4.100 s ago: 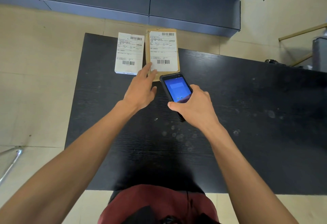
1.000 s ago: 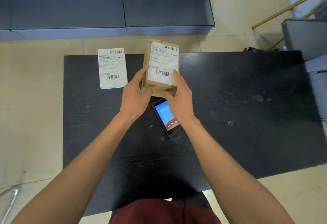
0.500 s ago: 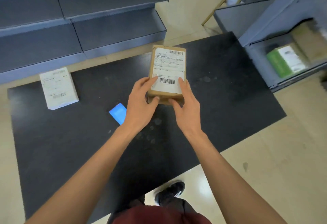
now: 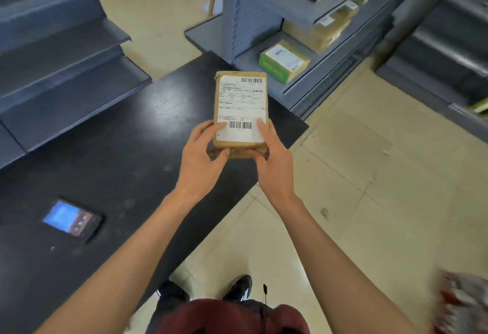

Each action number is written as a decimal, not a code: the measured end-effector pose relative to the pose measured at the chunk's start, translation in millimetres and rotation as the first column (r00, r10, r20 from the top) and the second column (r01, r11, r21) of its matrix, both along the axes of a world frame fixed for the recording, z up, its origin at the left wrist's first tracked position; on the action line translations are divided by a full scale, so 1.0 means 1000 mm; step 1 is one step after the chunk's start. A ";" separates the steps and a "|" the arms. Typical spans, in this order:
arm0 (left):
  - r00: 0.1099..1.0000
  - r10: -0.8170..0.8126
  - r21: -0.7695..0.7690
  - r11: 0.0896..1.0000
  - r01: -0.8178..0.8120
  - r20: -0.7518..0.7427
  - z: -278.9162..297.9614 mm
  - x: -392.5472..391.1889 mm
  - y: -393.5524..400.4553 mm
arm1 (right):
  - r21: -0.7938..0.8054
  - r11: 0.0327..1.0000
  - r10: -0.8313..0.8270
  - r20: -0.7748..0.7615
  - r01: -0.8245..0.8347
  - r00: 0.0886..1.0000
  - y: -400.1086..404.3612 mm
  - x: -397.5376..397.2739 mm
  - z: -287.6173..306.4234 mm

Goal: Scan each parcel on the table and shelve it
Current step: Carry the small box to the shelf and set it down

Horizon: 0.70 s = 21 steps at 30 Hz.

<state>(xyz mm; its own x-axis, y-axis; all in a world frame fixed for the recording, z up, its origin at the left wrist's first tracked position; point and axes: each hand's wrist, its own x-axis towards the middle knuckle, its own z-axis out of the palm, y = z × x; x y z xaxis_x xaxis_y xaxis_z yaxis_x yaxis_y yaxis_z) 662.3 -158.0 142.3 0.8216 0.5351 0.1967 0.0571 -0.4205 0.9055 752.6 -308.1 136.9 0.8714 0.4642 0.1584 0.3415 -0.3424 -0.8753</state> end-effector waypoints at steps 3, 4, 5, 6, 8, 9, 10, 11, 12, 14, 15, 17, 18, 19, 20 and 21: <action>0.997 -0.077 0.021 0.997 0.076 0.029 0.012 0.033 -0.037 | 0.026 0.996 -0.086 0.048 0.085 0.995 -0.043 0.023 0.009; 0.994 -0.101 0.025 0.995 0.100 0.041 0.016 0.044 -0.048 | 0.038 0.993 -0.118 0.075 0.115 0.990 -0.056 0.029 0.012; 0.990 -0.126 0.026 0.992 0.125 0.055 0.020 0.054 -0.059 | 0.055 0.988 -0.147 0.101 0.142 0.984 -0.068 0.036 0.015; 0.986 -0.153 0.024 0.988 0.151 0.070 0.023 0.064 -0.068 | 0.078 0.983 -0.174 0.113 0.166 0.978 -0.078 0.042 0.018; 0.974 -0.206 0.028 0.978 0.204 0.095 0.029 0.084 -0.084 | 0.108 0.968 -0.239 0.111 0.227 0.965 -0.097 0.054 0.021; 0.968 -0.229 0.031 0.973 0.227 0.103 0.031 0.094 -0.091 | 0.121 0.959 -0.270 0.108 0.257 0.957 -0.105 0.061 0.022; 0.962 -0.250 0.030 0.968 0.248 0.109 0.032 0.104 -0.096 | 0.136 0.950 -0.295 0.100 0.280 0.950 -0.112 0.068 0.024; 0.956 -0.270 0.025 0.963 0.269 0.113 0.034 0.115 -0.100 | 0.149 0.943 -0.314 0.094 0.298 0.945 -0.118 0.076 0.024; 0.950 -0.292 0.022 0.956 0.291 0.116 0.035 0.126 -0.103 | 0.159 0.936 -0.332 0.093 0.315 0.939 -0.123 0.084 0.025; 0.936 -0.329 0.046 0.944 0.326 0.127 0.037 0.151 -0.107 | 0.174 0.921 -0.367 0.094 0.347 0.926 -0.130 0.103 0.026; 0.929 -0.345 0.059 0.939 0.340 0.133 0.037 0.165 -0.109 | 0.178 0.916 -0.381 0.098 0.361 0.919 -0.133 0.114 0.027; 0.919 -0.370 0.060 0.929 0.365 0.138 0.038 0.195 -0.111 | 0.168 0.910 -0.400 0.114 0.379 0.910 -0.136 0.140 0.029; 0.915 -0.379 0.048 0.925 0.377 0.138 0.039 0.211 -0.111 | 0.161 0.909 -0.406 0.121 0.386 0.906 -0.137 0.153 0.031; 0.912 -0.386 0.033 0.922 0.386 0.138 0.040 0.227 -0.111 | 0.158 0.907 -0.411 0.130 0.391 0.902 -0.138 0.167 0.033; 0.909 -0.392 0.020 0.919 0.393 0.141 0.042 0.242 -0.112 | 0.158 0.905 -0.417 0.141 0.395 0.898 -0.139 0.179 0.036; 0.905 -0.399 0.007 0.915 0.403 0.147 0.043 0.257 -0.112 | 0.161 0.901 -0.425 0.153 0.402 0.892 -0.139 0.193 0.039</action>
<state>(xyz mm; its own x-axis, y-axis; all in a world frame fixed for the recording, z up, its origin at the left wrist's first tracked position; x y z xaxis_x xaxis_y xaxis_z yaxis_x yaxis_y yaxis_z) 919.0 -270.0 185.2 0.9319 0.1722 0.3192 -0.2422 -0.3599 0.9010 945.1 -446.7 175.7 0.9312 0.0350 0.3629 0.3480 -0.3822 -0.8561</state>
